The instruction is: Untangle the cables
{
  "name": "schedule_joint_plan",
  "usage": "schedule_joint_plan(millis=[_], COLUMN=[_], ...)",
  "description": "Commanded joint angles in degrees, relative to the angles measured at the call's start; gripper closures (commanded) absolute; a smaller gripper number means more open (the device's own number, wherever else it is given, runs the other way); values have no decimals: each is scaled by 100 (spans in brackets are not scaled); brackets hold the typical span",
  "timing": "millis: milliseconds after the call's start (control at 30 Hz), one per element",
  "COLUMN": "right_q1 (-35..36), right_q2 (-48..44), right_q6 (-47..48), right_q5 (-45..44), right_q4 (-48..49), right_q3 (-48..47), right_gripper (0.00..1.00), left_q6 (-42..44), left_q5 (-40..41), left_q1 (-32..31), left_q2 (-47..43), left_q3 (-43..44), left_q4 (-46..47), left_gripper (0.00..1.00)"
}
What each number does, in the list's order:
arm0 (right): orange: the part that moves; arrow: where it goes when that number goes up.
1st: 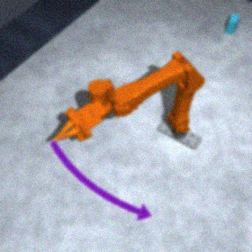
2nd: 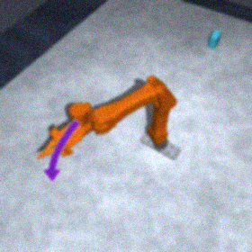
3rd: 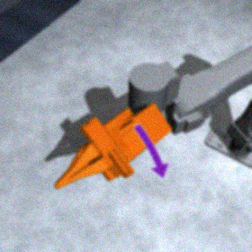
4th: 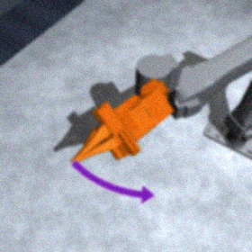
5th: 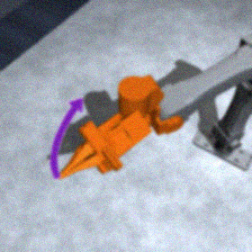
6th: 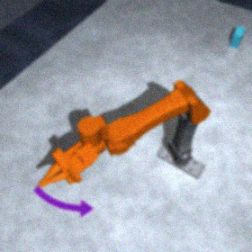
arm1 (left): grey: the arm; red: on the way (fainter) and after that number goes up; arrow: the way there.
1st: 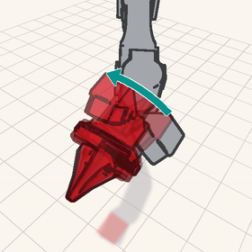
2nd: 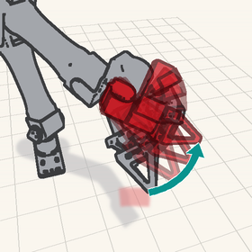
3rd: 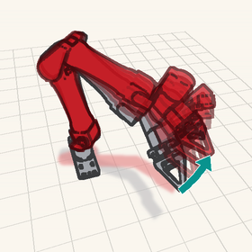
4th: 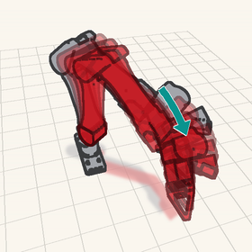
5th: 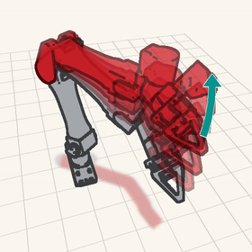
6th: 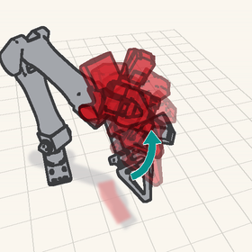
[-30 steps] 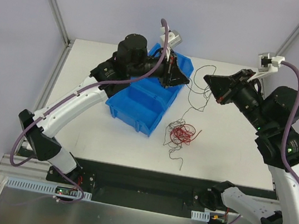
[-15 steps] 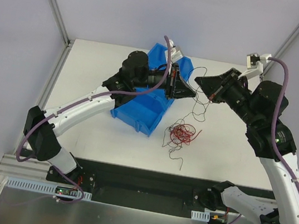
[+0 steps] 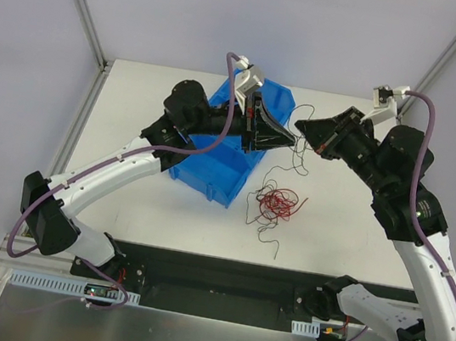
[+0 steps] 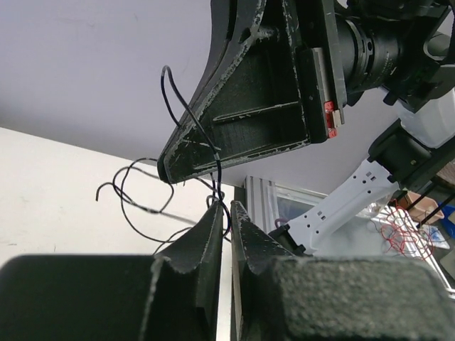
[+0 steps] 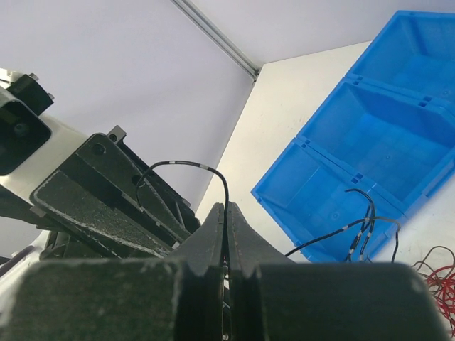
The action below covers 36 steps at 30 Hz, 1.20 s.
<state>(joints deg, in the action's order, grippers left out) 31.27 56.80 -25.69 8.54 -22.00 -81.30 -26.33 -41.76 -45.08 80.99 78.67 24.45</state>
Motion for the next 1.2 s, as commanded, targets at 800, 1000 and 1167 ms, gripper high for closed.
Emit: schedule_joint_plan(millis=[800,1000,1167], right_q1=[-15,-681,-1788], right_q2=[-125,-564,-757], right_q6=[-499,-60,241], right_q5=[765,-115,-3], right_q4=[927,-189,-1306], right_q3=[273,219,710], right_gripper=[88,10,7], left_q6=[277,953,1130], left_q5=[721,1485,1838], left_q1=[-194,-203,-203], left_q2=[-135,-619,-909], left_q3=[210,148,227], left_q4=[-238,-1142,-1583], left_gripper=[100,100,100])
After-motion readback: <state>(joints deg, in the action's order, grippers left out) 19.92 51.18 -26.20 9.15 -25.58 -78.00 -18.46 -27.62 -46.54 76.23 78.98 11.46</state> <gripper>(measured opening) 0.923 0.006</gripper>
